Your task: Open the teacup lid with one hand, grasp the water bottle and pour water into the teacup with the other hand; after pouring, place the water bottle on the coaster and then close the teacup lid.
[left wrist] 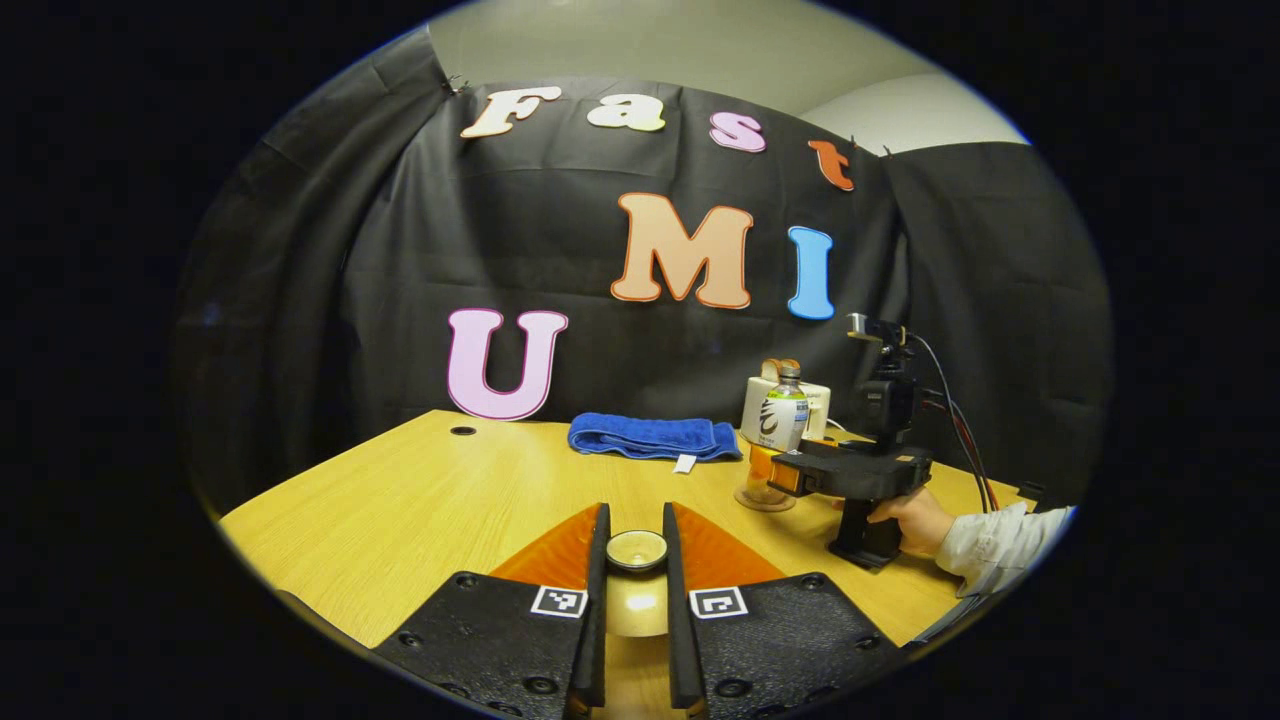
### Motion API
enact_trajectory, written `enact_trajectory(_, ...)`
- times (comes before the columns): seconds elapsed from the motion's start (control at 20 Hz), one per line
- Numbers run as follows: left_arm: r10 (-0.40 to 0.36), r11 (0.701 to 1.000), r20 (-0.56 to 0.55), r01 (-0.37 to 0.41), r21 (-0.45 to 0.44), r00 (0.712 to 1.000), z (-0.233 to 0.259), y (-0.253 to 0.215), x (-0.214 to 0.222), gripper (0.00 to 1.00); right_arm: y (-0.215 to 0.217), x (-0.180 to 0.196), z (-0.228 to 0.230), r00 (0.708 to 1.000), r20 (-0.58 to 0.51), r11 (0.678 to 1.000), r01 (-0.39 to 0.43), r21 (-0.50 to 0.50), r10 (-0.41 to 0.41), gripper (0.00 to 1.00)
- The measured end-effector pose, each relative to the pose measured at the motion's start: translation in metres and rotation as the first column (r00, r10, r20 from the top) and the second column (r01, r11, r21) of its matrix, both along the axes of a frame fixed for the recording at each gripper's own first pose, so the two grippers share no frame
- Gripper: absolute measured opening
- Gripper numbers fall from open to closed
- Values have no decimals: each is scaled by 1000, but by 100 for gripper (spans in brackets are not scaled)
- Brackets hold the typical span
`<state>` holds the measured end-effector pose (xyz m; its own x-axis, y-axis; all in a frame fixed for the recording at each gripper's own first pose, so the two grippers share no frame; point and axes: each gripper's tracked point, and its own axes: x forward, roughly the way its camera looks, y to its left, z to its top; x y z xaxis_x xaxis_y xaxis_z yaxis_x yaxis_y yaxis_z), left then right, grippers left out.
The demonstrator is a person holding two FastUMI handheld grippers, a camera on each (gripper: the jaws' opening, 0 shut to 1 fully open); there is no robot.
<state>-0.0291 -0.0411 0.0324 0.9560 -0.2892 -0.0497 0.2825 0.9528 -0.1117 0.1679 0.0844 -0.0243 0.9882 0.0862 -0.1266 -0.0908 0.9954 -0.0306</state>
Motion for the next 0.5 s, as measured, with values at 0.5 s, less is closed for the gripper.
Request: enact_trajectory(0.5, -70, 997, -17, 71, 28, 997, -19, -38, 28, 23, -17, -78, 28, 996, 86, 999, -32, 5, 31, 98)
